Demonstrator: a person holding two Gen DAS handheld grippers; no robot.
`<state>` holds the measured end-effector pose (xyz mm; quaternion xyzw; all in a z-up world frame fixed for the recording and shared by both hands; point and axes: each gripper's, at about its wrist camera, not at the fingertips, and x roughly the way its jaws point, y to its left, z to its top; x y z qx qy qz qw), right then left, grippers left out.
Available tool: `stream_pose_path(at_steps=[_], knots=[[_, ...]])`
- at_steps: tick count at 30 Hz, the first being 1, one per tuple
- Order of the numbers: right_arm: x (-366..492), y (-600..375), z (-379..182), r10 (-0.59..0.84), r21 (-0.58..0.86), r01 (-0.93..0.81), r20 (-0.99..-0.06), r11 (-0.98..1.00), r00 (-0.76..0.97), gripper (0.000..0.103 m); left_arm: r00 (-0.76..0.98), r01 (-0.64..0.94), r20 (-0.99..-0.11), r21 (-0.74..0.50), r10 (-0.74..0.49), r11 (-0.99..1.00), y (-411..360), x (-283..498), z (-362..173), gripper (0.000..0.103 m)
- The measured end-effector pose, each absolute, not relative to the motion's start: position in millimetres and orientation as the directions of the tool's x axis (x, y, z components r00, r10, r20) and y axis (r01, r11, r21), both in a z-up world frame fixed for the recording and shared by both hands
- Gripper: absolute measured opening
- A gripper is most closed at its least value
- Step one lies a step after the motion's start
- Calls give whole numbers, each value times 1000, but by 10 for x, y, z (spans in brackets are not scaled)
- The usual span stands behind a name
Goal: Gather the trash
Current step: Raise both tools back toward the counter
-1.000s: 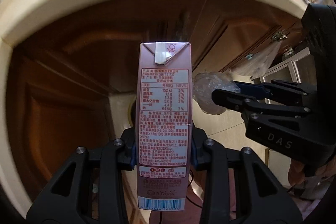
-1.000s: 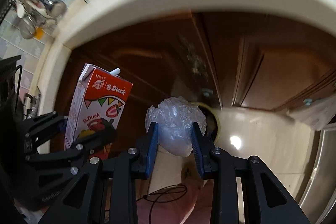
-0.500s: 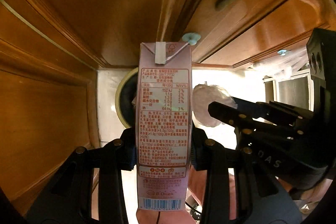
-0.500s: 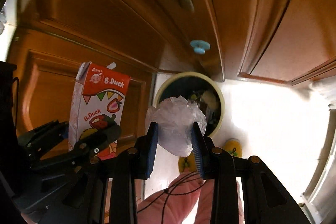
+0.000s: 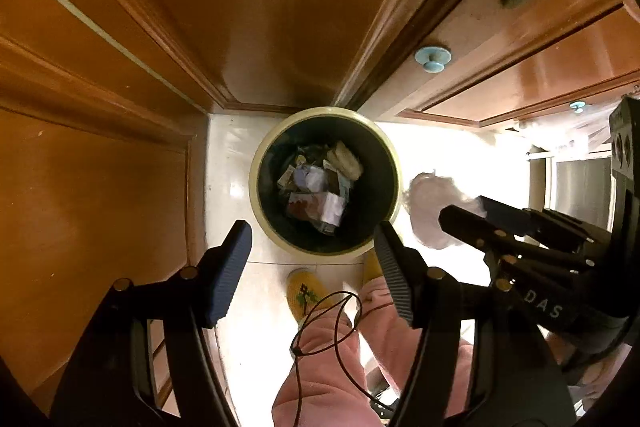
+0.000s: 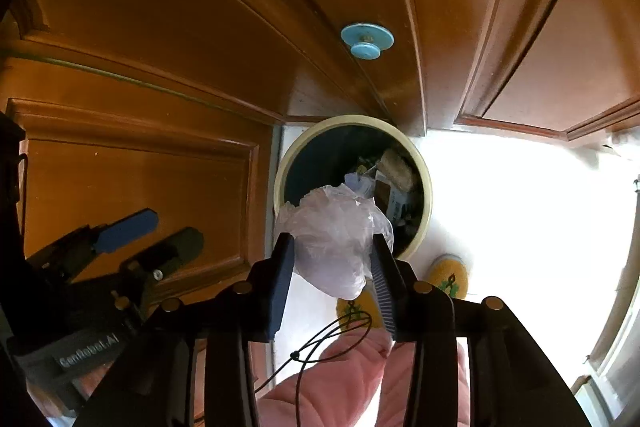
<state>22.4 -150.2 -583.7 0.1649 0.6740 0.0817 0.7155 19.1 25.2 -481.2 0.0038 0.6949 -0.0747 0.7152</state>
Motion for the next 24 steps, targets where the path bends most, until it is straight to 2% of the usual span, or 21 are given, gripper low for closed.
stream_pose_path(at_steps=[5,13,24], knots=[[142,-1493,-5637,337,347,113,-936,931,97,51,53,109,-993,-100,-106,989,247,160,-4419,61],[49,-1354,-5035,346,361,105,-928,927,137,53,106,81,-986,-120,-128,989,327,105,-3588,61],[-186,-1173,-3527,337,360,44,-904,932,261,54,276,149,-944,-146,-183,978,364,60,-2014,61]])
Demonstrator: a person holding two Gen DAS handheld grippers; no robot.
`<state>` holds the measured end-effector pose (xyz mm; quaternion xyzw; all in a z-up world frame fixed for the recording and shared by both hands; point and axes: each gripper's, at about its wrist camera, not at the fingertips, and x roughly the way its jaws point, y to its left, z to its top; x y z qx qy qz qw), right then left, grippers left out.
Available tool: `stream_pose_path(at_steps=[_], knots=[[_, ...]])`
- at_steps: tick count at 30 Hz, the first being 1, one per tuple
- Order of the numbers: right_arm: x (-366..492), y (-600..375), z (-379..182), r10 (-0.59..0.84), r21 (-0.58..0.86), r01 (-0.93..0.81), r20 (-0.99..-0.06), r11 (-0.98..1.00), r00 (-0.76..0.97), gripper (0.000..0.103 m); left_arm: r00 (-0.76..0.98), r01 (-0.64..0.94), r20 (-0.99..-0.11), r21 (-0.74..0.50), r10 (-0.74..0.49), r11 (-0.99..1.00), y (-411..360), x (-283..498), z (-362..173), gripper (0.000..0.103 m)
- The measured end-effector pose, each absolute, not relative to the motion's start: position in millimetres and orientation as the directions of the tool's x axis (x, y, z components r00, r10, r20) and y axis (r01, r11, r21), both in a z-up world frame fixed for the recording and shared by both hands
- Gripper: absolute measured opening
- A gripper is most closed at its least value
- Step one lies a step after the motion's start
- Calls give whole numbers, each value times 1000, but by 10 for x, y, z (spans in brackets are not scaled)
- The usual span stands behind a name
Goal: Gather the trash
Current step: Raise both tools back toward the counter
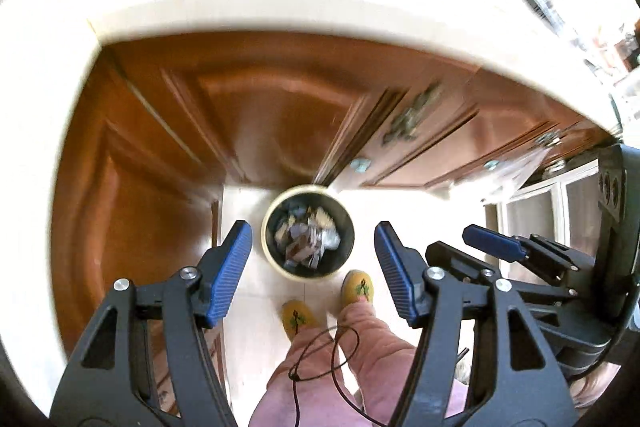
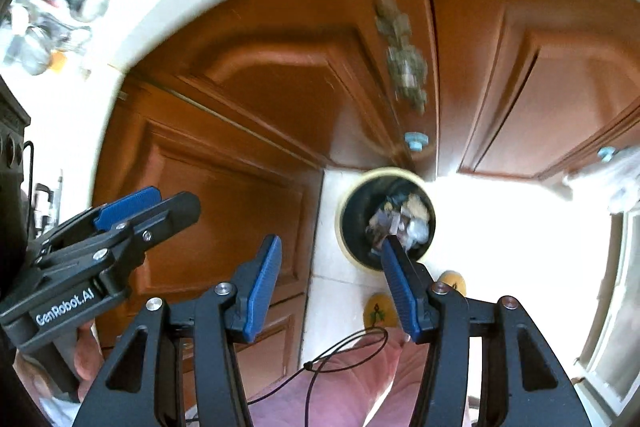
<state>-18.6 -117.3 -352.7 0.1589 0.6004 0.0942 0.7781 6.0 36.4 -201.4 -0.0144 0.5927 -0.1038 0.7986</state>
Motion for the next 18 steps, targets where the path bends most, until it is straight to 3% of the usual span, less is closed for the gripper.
stream_pose_path(at_steps=[6,18], knots=[[-312,-1214,-2588,289,327,34,-875,944,389,67,379,171,-896,-178,-231,969,367,110,-1274,61],[-361,-1398,-1471,170,226,44,-834,973,525,69,511,256,-805,-193,-302,947,229,313,-263,61]])
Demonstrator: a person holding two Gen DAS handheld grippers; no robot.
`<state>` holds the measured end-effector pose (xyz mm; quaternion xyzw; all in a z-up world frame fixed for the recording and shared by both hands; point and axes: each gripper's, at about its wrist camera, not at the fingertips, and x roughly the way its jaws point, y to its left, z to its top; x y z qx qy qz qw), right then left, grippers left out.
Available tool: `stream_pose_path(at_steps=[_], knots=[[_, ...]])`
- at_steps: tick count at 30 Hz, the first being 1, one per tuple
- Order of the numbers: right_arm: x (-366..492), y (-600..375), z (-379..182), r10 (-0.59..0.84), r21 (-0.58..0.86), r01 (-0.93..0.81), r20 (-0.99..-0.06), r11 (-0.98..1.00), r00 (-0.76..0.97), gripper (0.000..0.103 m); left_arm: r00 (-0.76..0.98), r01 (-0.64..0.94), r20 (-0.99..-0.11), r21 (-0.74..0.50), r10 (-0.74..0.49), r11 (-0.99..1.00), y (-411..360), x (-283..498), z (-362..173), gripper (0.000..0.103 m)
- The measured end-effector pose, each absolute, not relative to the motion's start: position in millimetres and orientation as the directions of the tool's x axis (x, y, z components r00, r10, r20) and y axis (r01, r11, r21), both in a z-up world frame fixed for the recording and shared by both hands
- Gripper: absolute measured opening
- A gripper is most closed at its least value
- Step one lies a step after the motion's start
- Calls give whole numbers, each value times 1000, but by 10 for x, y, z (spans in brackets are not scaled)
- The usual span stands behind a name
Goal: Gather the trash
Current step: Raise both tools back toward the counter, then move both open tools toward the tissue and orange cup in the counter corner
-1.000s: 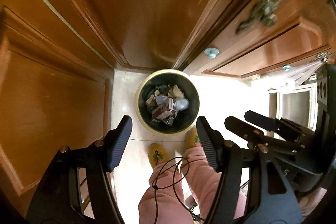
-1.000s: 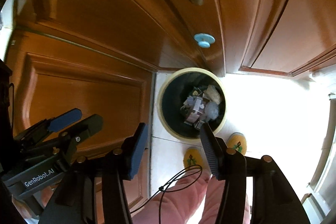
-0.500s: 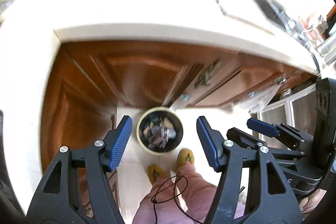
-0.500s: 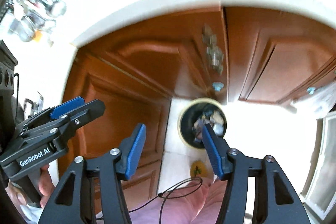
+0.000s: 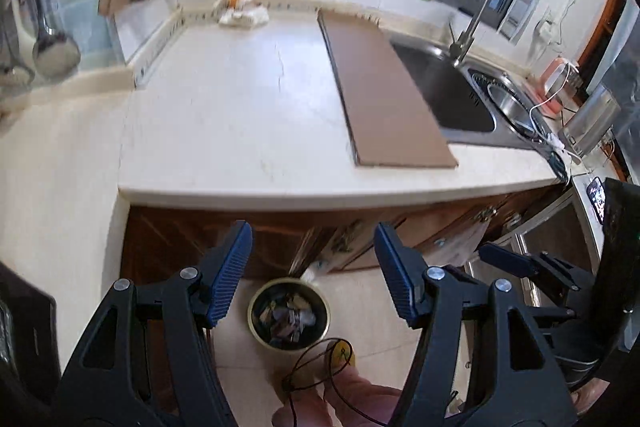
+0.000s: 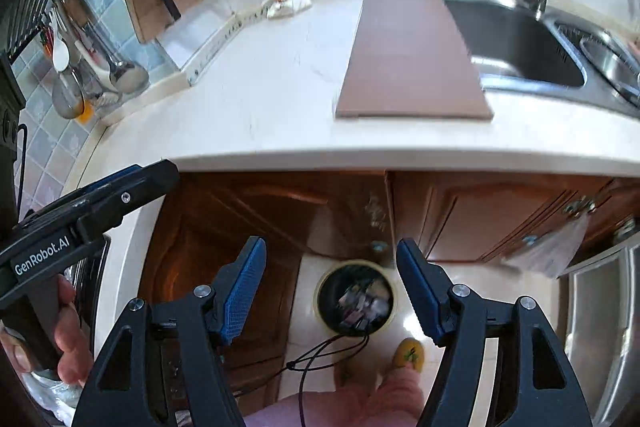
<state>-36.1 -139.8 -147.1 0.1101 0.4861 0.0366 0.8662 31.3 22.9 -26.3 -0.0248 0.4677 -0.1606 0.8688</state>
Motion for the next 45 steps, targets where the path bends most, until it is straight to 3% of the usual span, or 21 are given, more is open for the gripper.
stream_pose_path(at_steps=[8,22,32,45], knots=[[-281,-1400,-762,117,183,38,-762,982,637,69,582,288,-754,-158,-304,945,258,548,137,61],[494,-1096,-70,100,133,-7,-706,991,701,69,674,268,-690,-105,-264,958,384,1186,718,61],[1613,-1287,218,167,154,-87,-654,984,738,69,669,183,-716,-100,-199,978,234,2043,656,61],[3541,-1822,477,260,165,-202,-667,965,698,72,629,98,-768,-73,-119,992,-264,3502,653,61]])
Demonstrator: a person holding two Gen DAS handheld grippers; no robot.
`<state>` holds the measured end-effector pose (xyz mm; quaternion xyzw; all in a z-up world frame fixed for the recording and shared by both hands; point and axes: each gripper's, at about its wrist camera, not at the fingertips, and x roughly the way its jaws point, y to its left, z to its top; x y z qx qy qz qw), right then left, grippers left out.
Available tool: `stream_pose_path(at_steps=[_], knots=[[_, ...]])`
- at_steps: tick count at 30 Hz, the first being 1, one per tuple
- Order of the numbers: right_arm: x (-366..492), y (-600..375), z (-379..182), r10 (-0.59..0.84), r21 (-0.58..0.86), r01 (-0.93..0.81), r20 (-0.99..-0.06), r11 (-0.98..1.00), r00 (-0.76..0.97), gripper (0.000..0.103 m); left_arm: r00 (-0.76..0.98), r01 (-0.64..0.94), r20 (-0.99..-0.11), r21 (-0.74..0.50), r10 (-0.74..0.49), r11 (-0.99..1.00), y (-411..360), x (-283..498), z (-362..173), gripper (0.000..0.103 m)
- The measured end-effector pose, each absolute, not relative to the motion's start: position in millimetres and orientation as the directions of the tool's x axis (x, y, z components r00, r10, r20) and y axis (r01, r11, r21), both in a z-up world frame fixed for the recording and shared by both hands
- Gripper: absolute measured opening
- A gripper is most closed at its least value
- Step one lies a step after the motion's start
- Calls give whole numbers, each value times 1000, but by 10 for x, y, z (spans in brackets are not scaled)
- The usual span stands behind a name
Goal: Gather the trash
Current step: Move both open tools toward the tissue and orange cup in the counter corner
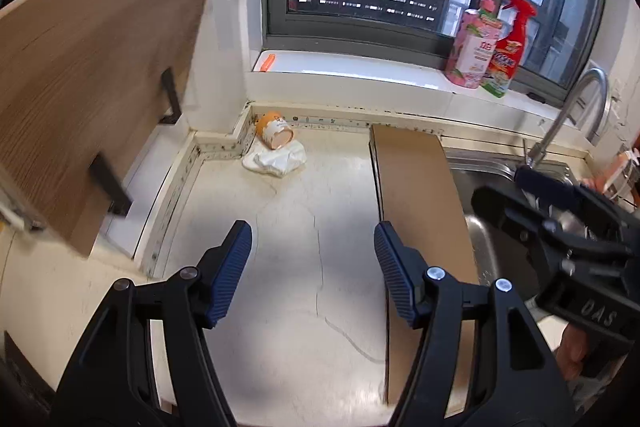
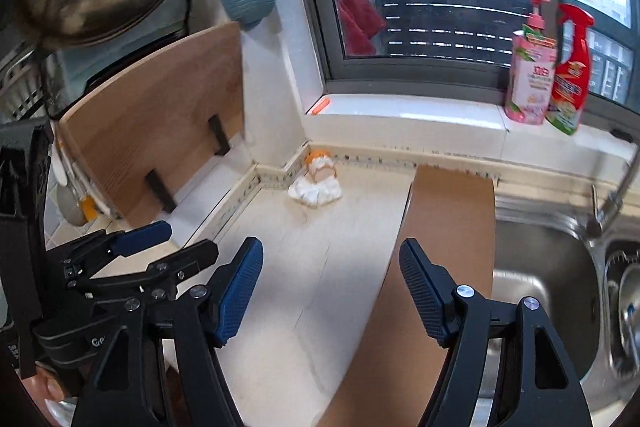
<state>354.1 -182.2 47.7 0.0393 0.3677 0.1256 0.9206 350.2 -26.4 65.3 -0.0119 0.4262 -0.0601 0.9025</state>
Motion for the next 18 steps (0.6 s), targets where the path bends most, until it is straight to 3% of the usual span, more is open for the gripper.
stream_pose_path(at_steps=[9,18], knots=[[5072,-2178,237,321,228,-227,-710,947,627,72,588,84,-806,-24,-69,996,-481,4445,342,61],[6292,-2043,-728,433,358,-247,-788,901,437,71,522,63,-853,4,-30,998,-374,5157,-374,61]])
